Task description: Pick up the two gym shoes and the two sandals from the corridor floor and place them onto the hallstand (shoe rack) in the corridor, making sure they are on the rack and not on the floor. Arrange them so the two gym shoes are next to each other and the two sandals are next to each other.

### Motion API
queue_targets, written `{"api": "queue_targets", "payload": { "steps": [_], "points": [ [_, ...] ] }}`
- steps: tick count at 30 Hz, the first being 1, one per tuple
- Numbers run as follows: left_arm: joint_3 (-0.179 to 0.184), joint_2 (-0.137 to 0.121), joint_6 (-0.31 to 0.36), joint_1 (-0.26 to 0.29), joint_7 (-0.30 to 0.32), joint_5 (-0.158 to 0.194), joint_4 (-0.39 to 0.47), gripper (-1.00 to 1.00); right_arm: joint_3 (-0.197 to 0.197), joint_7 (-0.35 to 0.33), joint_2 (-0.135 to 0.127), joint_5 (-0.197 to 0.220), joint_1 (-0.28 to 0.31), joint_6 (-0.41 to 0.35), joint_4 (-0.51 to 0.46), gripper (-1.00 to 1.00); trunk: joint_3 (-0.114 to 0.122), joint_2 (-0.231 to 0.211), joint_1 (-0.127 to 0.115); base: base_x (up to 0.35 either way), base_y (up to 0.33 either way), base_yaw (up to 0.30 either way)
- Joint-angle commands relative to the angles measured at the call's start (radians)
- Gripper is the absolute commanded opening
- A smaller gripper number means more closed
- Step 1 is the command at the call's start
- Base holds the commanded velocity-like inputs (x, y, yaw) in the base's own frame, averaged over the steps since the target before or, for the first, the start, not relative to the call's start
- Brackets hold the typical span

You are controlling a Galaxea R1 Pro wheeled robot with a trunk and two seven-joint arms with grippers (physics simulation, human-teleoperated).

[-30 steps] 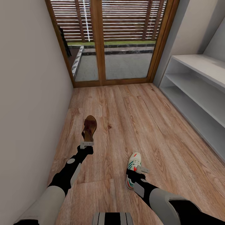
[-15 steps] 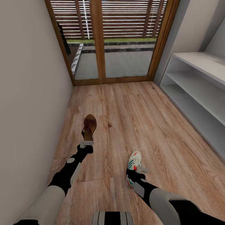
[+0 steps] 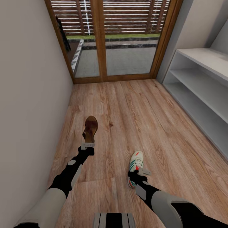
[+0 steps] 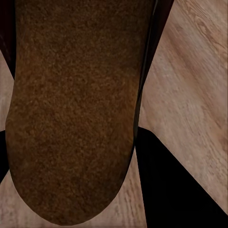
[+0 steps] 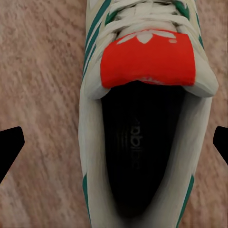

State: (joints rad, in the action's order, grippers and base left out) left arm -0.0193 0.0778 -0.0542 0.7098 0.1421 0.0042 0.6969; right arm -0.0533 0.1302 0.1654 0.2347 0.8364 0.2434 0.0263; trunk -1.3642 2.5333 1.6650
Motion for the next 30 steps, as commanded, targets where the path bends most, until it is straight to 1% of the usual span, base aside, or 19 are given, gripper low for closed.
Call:
{"api": "queue_targets", "payload": {
  "steps": [1,15,18,30],
  "points": [
    [-0.002,0.0,-0.003,0.0,0.005,-0.003,-0.001,-1.0,-0.005,0.0,0.0,0.002,0.001,0.007,0.003,1.0,-0.001,0.0,0.0,0.0,0.0,0.0],
    [-0.002,0.0,-0.003,0.0,0.005,-0.003,-0.001,-1.0,-0.005,0.0,0.0,0.001,0.001,0.007,0.004,1.0,-0.001,0.0,0.0,0.0,0.0,0.0],
    [-0.002,0.0,-0.003,0.0,0.005,-0.003,-0.001,-1.0,-0.005,0.0,0.0,0.001,0.001,0.007,0.004,1.0,-0.012,0.001,0.001,0.0,0.0,0.0],
    [-0.002,0.0,-0.003,0.0,0.005,-0.003,-0.001,-1.0,-0.004,0.0,0.0,0.0,0.001,0.006,0.004,1.0,-0.012,0.001,0.001,0.0,0.0,0.0]
  ]
}}
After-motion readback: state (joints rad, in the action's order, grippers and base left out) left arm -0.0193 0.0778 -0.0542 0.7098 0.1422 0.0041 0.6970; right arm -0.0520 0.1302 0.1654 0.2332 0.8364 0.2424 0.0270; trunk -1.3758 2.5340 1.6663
